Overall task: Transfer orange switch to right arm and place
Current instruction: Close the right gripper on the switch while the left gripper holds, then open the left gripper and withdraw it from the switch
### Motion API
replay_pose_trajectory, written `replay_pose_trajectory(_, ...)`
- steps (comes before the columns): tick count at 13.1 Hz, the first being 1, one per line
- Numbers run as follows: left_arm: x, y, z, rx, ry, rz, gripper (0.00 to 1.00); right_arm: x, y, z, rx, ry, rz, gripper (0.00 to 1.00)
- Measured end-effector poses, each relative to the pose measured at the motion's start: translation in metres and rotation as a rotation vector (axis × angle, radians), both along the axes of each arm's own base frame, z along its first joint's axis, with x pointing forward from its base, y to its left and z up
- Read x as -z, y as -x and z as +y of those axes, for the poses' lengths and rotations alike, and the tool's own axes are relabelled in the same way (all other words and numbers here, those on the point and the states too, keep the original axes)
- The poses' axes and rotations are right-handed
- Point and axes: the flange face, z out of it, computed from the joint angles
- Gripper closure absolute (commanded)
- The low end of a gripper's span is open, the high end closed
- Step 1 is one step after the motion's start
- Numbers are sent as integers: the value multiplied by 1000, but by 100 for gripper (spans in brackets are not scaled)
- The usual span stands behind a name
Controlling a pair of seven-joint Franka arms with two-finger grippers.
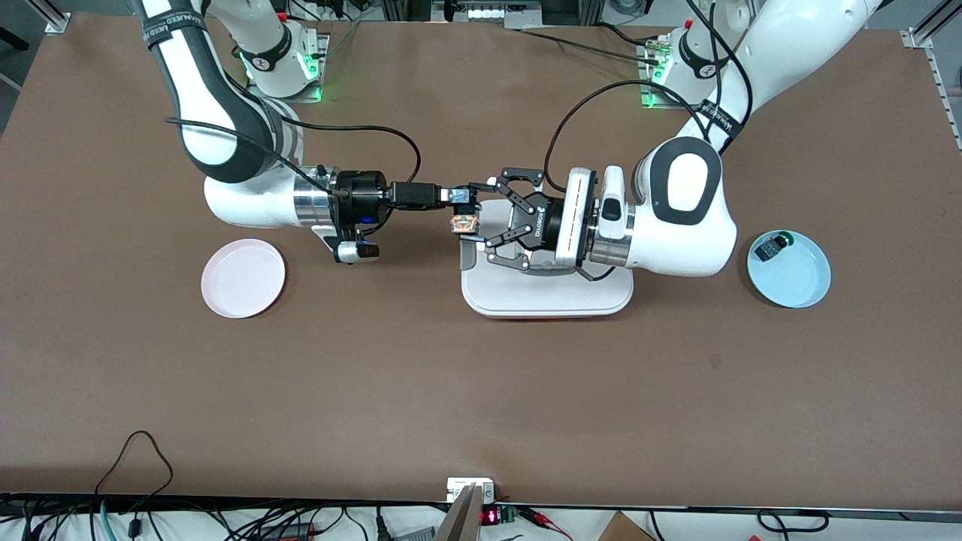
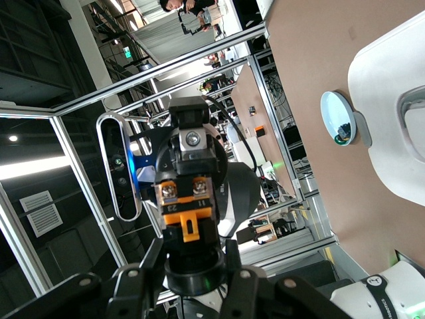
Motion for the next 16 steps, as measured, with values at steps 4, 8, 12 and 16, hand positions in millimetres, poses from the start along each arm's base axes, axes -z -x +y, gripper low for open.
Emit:
replay_pose_trajectory(4,-1,0,0,-2,-1,7,2,0,0,0,2,-3,1,75)
replay_pose_trajectory(8,-6,-6,5,-22,16,16,0,0,-1,-2,5,-2,1,75)
replay_pose_trajectory(12,-12,-29,40,-83,14,-9,0,0,-2,-3,8,-2,1,77)
replay_pose_trajectory(16,-16,-60,110,-149,-50,-76,0,4,-8,-16,27,2,1,78)
